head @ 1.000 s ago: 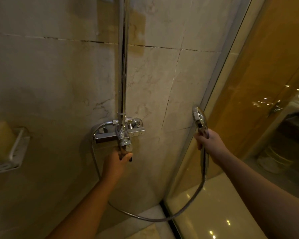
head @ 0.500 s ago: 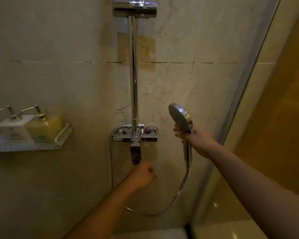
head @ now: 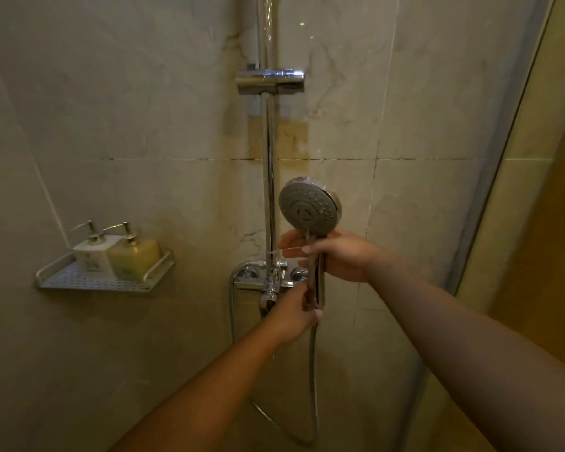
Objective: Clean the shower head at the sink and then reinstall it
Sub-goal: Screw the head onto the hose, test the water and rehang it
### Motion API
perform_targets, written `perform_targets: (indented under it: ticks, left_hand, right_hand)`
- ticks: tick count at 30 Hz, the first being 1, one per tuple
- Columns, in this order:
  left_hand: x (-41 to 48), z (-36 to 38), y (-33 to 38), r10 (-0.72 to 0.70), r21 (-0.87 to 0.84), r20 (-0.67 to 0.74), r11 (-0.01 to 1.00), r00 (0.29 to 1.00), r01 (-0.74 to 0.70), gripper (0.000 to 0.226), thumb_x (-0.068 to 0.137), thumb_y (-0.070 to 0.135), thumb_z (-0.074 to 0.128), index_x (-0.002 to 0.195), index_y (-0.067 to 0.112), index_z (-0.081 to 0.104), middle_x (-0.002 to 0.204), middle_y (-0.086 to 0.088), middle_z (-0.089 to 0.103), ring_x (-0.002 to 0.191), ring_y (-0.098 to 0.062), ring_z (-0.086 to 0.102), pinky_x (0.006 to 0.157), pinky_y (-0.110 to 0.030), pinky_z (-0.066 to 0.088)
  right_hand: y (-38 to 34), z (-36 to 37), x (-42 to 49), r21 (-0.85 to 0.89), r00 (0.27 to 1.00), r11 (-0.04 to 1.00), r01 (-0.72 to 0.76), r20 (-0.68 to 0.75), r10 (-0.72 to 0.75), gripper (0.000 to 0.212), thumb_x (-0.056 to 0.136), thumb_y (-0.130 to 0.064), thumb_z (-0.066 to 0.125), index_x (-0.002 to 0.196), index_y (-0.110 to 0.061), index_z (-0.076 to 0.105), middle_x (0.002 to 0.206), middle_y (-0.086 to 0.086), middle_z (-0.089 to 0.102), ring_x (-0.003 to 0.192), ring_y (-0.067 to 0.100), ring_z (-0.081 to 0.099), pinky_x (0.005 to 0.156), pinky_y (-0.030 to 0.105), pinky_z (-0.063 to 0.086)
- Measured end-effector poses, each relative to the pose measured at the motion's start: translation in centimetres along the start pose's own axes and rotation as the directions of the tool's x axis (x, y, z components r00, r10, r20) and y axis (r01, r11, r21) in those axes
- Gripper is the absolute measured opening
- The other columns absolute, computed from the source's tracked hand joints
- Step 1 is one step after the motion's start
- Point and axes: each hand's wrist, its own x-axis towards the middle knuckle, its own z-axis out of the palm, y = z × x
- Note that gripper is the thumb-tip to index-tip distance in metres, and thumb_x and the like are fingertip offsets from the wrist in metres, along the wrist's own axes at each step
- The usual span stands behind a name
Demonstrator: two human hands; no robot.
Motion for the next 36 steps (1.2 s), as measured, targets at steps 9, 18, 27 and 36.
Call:
perform_targets:
  ticks: [9,18,27,36]
  left_hand:
    - [-0.5,-2.0,0.0,0.030,-0.106,-0.004,0.994,1.000,-0.031,0.032,0.091,0.014,0.066,0.122,0.015,0.056,0.116,-0.008,0.068,0.104,-0.022,0.068,0.086,-0.036,0.059]
    - [-0.1,-4.5,0.4,0.053,-0.091,-0.041,0.994,0.998,-0.056,0.036,0.091,0.013,0.067,0.124,0.020,0.055,0.113,-0.001,0.068,0.099,-0.017,0.069,0.081,-0.038,0.062]
    - [1.2,-6.3,2.1,0.103,-0.093,0.007,0.990,0.995,-0.102,0.033,0.091,0.015,0.067,0.122,0.019,0.057,0.108,-0.001,0.069,0.091,-0.019,0.071,0.076,-0.036,0.063]
    - [4.2,-7.1,7.0,0.144,-0.219,-0.042,0.964,0.989,-0.150,0.029,0.094,0.019,0.062,0.123,0.011,0.059,0.111,-0.008,0.071,0.099,-0.022,0.070,0.084,-0.038,0.060]
  right_hand:
    - [-0.1,1.4,1.1,0.143,0.987,0.990,-0.021,-0.157,0.044,0.035,0.096,-0.010,0.059,0.130,-0.005,0.058,0.126,0.016,0.067,0.117,0.029,0.065,0.091,0.038,0.054]
    - [1.5,2.5,0.1,-0.240,0.943,0.965,-0.107,-0.333,0.022,0.041,0.090,-0.030,0.071,0.126,-0.023,0.053,0.116,0.009,0.064,0.102,0.022,0.067,0.087,0.038,0.060]
    - [0.2,3.8,0.8,-0.406,0.887,0.910,-0.079,-0.445,-0.121,0.034,0.090,-0.021,0.070,0.120,-0.015,0.056,0.093,0.004,0.065,0.088,0.019,0.068,0.080,0.040,0.061]
    - [-6.6,0.3,2.0,-0.478,0.825,0.877,-0.049,-0.515,-0.235,0.032,0.091,-0.015,0.068,0.120,-0.015,0.054,0.102,0.008,0.058,0.090,0.020,0.065,0.069,0.030,0.062]
